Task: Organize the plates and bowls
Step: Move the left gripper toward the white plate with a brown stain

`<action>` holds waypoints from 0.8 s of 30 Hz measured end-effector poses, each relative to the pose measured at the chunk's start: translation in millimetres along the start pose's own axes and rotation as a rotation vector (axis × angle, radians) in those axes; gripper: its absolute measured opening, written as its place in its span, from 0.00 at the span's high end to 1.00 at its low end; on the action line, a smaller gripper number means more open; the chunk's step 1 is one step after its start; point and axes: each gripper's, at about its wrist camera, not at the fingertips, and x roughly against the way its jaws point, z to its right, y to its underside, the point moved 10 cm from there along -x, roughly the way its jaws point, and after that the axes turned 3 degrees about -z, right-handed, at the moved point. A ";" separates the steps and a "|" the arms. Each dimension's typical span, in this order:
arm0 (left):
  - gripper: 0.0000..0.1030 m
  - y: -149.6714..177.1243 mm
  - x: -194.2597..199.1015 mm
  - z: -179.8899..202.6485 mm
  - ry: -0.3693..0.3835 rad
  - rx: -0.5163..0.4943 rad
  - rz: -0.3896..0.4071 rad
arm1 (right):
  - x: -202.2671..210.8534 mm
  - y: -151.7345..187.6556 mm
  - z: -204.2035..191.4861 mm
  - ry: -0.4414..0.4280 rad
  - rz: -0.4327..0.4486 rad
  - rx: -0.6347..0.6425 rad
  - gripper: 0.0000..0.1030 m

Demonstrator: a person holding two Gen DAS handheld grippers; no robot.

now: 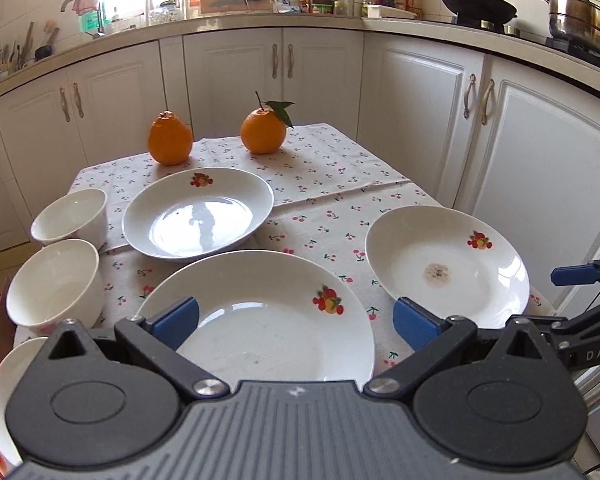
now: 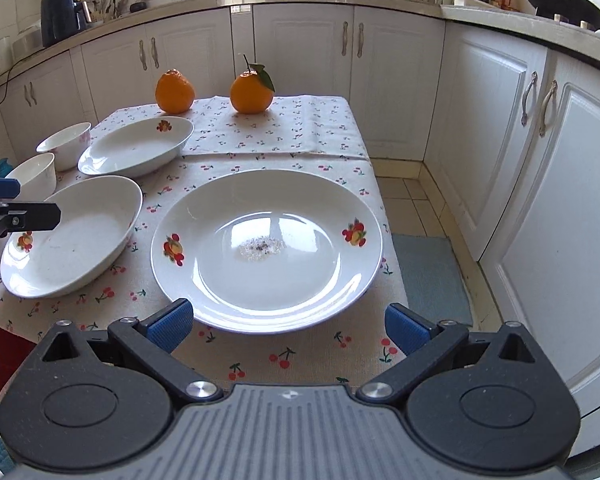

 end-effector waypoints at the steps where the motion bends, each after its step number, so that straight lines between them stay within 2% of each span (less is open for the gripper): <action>1: 0.01 -1.4 -4.7 2.0 0.009 -0.002 -0.011 | -3.0 1.3 -0.4 -0.012 -0.005 0.008 0.00; 11: 0.01 -13.1 -38.5 12.7 0.063 -0.015 -0.081 | -28.7 7.6 -14.4 -0.078 -0.048 0.138 0.00; 16: 0.01 -21.4 -50.7 22.3 0.057 -0.066 -0.109 | -37.7 8.6 -13.1 -0.101 -0.057 0.163 0.00; 24: 0.01 -35.5 -68.4 45.4 0.113 -0.116 -0.146 | -45.4 7.0 -9.9 -0.141 -0.054 0.186 0.00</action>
